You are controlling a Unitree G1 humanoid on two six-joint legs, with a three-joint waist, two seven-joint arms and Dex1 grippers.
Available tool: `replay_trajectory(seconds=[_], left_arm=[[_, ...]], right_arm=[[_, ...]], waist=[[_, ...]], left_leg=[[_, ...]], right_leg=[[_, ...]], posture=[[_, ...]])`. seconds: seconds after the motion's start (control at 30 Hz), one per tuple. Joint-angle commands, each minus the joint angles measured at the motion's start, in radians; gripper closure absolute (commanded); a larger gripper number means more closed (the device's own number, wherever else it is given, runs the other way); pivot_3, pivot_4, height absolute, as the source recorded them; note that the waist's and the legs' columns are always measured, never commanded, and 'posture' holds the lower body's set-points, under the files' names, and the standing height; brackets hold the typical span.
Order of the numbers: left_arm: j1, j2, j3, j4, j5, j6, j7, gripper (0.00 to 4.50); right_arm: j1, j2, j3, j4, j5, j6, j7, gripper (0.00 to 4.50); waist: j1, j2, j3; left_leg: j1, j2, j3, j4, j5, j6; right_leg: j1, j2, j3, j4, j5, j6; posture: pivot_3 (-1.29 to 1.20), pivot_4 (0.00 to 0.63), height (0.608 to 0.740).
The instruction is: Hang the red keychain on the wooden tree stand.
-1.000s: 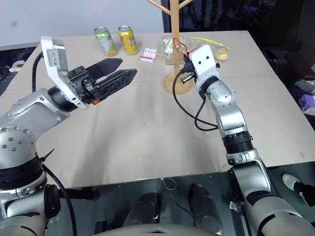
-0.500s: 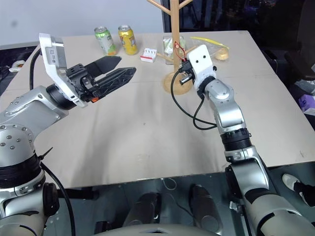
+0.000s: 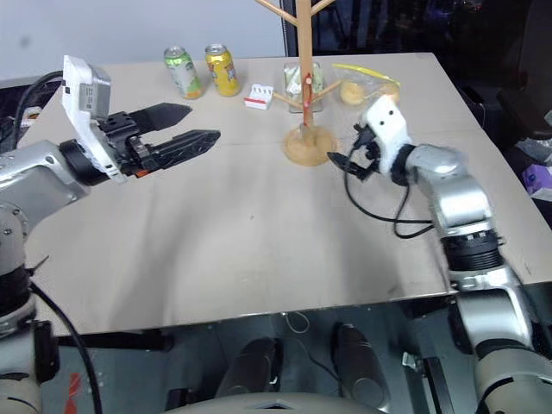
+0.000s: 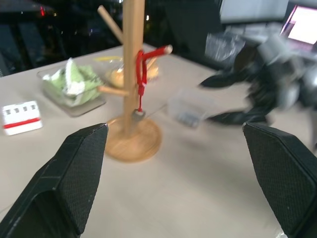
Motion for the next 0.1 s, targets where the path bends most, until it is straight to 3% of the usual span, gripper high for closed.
replay_trajectory(seconds=[0.03,0.1], left_arm=[[0.014,0.078,0.022,0.066,0.072,-0.054,-0.122,0.00],[0.031,0.117,0.019,0.107,0.106,-0.075,-0.192,0.00]], right_arm=[[-0.077,-0.091,-0.103,-0.056,0.152,0.138,0.123,0.01],[-0.071,-0.142,-0.113,-0.069,0.184,0.163,0.171,0.01]], waist=[[0.000,0.000,0.000],[0.001,0.000,0.000]], left_leg=[[0.000,0.001,0.000,0.000,0.000,0.000],[0.000,0.001,0.000,-0.001,0.000,0.000]], right_leg=[[0.000,0.001,0.000,0.000,-0.001,-0.001],[0.000,0.001,0.000,0.000,-0.002,-0.003]], posture=[[0.00,0.150,0.740],[0.00,0.150,0.740]])
